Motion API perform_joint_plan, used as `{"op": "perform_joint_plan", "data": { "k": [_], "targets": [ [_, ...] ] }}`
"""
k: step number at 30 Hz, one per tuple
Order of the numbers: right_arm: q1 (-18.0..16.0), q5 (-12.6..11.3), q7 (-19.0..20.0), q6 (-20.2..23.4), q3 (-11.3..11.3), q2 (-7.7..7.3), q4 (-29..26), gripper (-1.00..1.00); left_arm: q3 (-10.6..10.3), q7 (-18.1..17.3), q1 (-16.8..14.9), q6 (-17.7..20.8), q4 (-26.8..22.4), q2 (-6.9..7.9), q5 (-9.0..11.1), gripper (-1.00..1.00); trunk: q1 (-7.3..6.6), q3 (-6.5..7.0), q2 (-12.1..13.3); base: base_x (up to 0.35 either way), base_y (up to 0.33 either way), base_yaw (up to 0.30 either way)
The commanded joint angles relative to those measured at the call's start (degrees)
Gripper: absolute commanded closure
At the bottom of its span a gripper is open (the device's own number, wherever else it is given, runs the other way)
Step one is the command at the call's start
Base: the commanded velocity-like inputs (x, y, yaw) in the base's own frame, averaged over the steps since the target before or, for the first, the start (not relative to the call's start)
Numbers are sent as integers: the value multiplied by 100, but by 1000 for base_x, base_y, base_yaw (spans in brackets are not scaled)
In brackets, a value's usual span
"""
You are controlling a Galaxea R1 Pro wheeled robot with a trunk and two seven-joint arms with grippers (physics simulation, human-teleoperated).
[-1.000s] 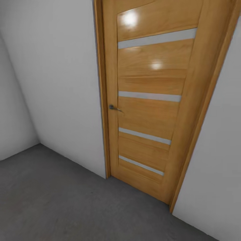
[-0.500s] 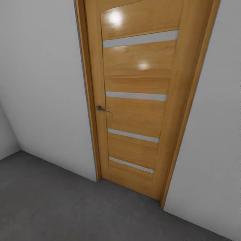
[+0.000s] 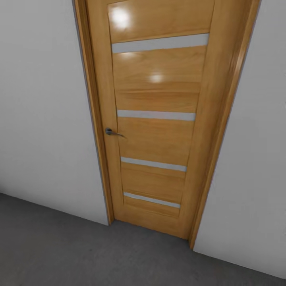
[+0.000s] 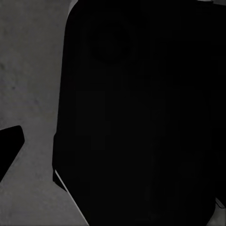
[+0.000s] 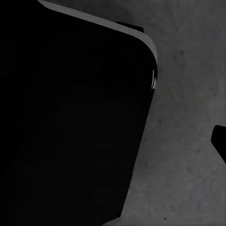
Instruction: Move the two storage containers from the living room to the garage. In the garage, place one container on the floor and stack the other container on top of it (either order is fine).
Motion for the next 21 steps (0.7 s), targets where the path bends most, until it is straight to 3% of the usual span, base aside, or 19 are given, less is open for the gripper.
{"op": "perform_joint_plan", "data": {
  "k": [1,21],
  "targets": [
    [-8,2,-2,-31,26,0,15,-100,9,3,-1,-2,-2,-1,41,-100,1,-6,-3,158,314,-245],
    [-8,2,-2,-32,26,0,12,-100,9,3,-1,-2,-2,-1,37,-100,1,-6,-3,113,328,-245]
  ]
}}
